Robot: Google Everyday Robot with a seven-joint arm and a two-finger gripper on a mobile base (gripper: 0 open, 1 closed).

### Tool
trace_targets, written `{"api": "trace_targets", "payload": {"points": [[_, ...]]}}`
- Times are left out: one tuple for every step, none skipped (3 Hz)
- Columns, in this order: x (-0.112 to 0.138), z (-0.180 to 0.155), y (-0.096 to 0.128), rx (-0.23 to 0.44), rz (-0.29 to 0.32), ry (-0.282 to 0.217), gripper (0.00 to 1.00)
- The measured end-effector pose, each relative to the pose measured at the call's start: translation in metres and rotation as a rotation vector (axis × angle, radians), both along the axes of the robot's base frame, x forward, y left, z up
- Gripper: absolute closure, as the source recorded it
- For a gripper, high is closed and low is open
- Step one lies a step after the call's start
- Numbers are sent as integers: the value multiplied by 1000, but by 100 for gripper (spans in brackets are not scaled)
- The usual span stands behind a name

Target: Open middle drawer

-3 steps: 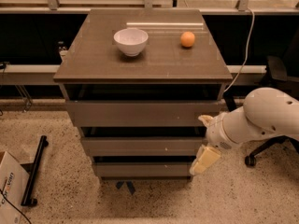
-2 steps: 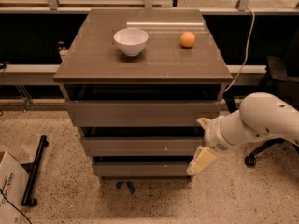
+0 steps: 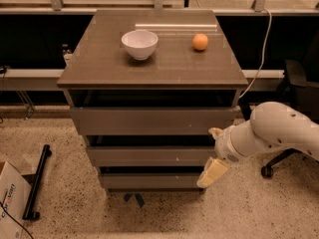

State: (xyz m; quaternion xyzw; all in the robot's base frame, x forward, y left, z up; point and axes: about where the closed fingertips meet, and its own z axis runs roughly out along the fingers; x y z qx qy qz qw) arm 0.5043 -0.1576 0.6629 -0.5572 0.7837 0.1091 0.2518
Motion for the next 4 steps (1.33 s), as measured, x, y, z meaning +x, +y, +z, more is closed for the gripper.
{"api": "trace_targets", "payload": {"points": [[8,-36,11,30,-6,10,0],[13,-66,13,75,-29,7,0],[25,-96,16,142,-46,-12,0],[44,-125,13,175,-45,-9,0]]}}
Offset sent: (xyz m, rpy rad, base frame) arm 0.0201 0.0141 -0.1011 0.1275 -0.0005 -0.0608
